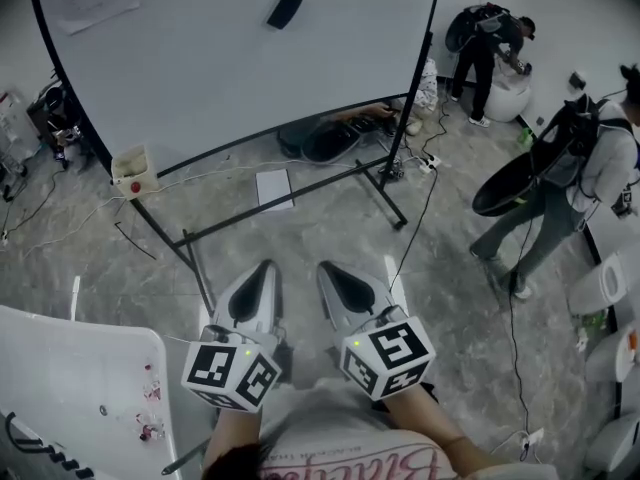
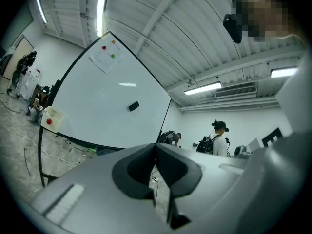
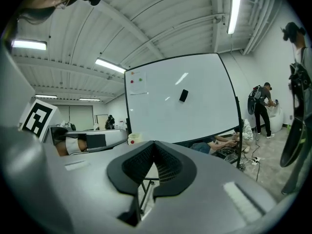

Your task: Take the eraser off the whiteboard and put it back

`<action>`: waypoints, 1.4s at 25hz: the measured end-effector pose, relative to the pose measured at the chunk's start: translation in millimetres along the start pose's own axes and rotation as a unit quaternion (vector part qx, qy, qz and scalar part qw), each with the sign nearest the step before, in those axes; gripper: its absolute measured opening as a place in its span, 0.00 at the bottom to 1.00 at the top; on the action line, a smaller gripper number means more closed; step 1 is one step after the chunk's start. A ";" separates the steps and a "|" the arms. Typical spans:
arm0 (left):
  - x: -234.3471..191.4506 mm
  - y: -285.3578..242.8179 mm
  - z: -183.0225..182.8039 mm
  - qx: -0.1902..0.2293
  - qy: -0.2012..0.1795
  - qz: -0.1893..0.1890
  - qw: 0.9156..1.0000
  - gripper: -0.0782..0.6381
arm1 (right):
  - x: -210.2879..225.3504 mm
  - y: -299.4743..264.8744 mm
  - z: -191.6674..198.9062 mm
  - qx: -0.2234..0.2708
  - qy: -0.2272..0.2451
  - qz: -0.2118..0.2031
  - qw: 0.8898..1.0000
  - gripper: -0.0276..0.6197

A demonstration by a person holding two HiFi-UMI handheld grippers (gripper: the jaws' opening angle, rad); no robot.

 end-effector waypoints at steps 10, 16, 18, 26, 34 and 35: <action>10.7 -1.8 3.2 0.004 -0.004 -0.010 1.000 0.11 | 14.9 4.2 -5.6 0.006 -0.014 -0.019 1.000 0.04; 4.6 -12.9 0.4 0.012 -0.003 -0.013 1.000 0.11 | 23.4 -5.3 -8.7 0.014 -0.018 -0.015 1.000 0.05; 0.8 -18.2 -0.1 0.010 -0.002 -0.012 1.000 0.11 | 25.7 -10.5 -9.6 0.015 -0.019 -0.014 1.000 0.05; -28.4 -57.2 -5.7 0.011 0.006 -0.001 1.000 0.11 | 42.7 -50.3 -19.0 0.021 -0.018 -0.006 1.000 0.05; -72.3 -122.3 -34.3 0.024 -0.004 0.022 0.999 0.11 | 65.4 -121.4 -48.5 0.041 -0.009 0.001 0.999 0.05; -77.7 -131.0 -39.3 0.026 -0.008 0.026 0.999 0.11 | 68.2 -131.0 -53.9 0.046 -0.008 0.002 0.999 0.05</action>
Point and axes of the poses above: the fingertips, and each gripper's own axes: y backward along the fingers, x to its right, z out of its underside, the point moved 10 cm from there along y, backward along the fingers
